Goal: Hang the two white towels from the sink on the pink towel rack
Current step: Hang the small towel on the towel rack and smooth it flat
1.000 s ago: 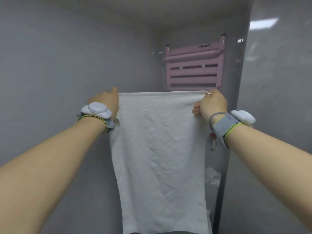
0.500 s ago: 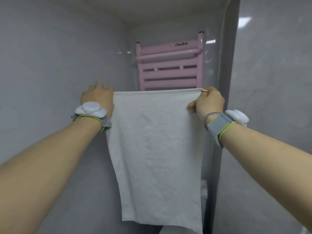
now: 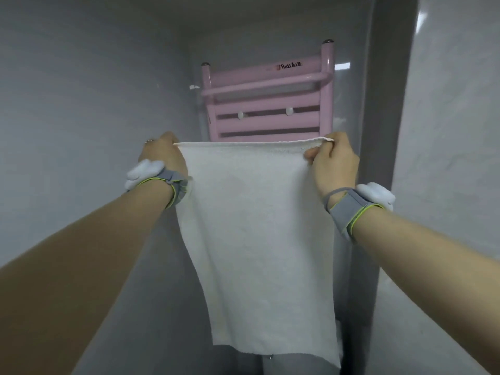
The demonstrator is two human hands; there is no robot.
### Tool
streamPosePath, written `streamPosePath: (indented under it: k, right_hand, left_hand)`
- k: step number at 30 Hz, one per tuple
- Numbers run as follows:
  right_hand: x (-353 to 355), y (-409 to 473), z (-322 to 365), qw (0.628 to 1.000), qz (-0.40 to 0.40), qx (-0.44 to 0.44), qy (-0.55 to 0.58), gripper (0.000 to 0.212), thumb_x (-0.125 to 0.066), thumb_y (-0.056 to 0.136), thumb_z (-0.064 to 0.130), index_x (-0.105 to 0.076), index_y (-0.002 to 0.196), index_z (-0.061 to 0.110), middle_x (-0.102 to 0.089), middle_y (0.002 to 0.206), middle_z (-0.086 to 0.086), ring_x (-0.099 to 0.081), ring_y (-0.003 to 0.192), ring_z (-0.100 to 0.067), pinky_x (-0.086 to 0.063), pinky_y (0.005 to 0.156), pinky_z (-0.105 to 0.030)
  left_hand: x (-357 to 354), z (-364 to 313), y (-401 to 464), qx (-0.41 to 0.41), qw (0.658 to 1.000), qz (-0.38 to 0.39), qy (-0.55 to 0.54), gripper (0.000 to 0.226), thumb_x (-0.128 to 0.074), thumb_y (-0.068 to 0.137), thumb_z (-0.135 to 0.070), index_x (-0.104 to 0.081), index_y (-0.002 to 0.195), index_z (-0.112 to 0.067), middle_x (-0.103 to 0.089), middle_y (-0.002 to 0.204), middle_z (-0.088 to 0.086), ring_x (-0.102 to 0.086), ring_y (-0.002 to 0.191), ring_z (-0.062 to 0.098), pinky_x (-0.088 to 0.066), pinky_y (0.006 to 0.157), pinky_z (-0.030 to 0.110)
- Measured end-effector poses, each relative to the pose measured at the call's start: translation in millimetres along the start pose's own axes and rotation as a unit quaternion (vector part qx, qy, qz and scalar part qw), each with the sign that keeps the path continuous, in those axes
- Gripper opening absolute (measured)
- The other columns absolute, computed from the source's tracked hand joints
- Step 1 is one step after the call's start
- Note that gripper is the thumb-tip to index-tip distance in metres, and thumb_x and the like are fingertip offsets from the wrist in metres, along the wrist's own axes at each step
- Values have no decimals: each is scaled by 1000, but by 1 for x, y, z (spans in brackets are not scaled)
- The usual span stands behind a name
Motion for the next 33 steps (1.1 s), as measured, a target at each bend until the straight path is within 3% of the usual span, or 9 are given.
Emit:
streamPosePath:
  k: [3, 7, 10, 14, 18, 21, 24, 30, 33]
  right_hand:
    - [-21, 27, -19, 1000, 3, 23, 0, 24, -33, 94, 12, -54, 104, 12, -75, 83, -1, -64, 84, -27, -46, 68, -30]
    - [-40, 49, -36, 999, 4, 52, 0, 20, -32, 94, 14, -51, 101, 15, -74, 84, -1, -64, 79, -28, -43, 64, -27]
    - [-61, 70, -50, 998, -2, 58, -2, 19, -33, 95, 16, -51, 99, 16, -74, 84, -2, -64, 80, -30, -48, 67, -32]
    - [-79, 86, -61, 998, -19, 56, -5, 19, -33, 94, 16, -52, 96, 16, -73, 85, 0, -64, 80, -31, -49, 69, -34]
    - [-97, 101, -72, 996, -34, 81, -22, 20, -35, 96, 17, -54, 99, 11, -72, 87, -6, -62, 81, -34, -42, 65, -34]
    - [-116, 112, -81, 993, -39, 89, -73, 19, -37, 99, 21, -52, 104, 9, -61, 79, -17, -53, 72, -36, -30, 59, -35]
    - [-128, 121, -89, 985, -13, 113, -130, 17, -36, 98, 23, -46, 106, 11, -53, 74, -14, -49, 68, -37, -30, 59, -35]
    - [-160, 142, -115, 954, 13, 102, -282, 28, -38, 98, 28, -42, 116, 8, -65, 89, -22, -60, 80, -43, -36, 62, -37]
    - [-167, 148, -128, 907, 51, 57, -414, 36, -34, 97, 35, -42, 119, 8, -67, 96, -21, -62, 88, -41, -39, 69, -39]
  left_hand:
    - [-27, -1, 22, 0, 1000, -4, 2, 23, -40, 88, -11, -58, 102, -15, -55, 102, 16, -52, 77, 35, -42, 68, 37]
    - [-47, -5, 44, -24, 999, 11, 29, 25, -46, 83, -5, -65, 97, -14, -65, 96, 14, -56, 75, 31, -44, 66, 32]
    - [-64, -14, 64, -9, 999, 20, 47, 28, -46, 77, -1, -65, 94, -15, -64, 93, 13, -61, 78, 35, -54, 73, 38]
    - [-87, -23, 84, -41, 999, -6, 36, 22, -46, 88, -10, -62, 103, -10, -59, 100, 17, -52, 76, 30, -45, 69, 36]
    - [-117, -28, 107, -26, 999, -35, -10, 20, -39, 95, -18, -57, 99, -12, -53, 102, 17, -51, 75, 32, -43, 68, 38]
    - [-142, -29, 132, -43, 998, -26, -29, 19, -35, 97, -21, -53, 98, -14, -47, 98, 11, -47, 77, 28, -40, 70, 36]
    - [-164, -33, 154, -73, 995, -25, -62, 17, -33, 97, -21, -48, 92, -14, -44, 94, 8, -50, 80, 28, -39, 70, 35]
    - [-231, -48, 196, -130, 991, -3, -38, 22, -33, 95, -18, -53, 99, -12, -61, 97, 13, -60, 85, 32, -44, 68, 36]
    - [-260, -48, 198, -137, 988, 64, -22, 26, -33, 95, -17, -56, 106, -13, -63, 105, 10, -61, 93, 27, -47, 81, 35]
Point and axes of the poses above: each hand's wrist, its own y-axis towards the middle knuckle, its own x-axis out of the back of the hand, z = x × y, the point moved 3 cm from there along y, towards the middle knuckle
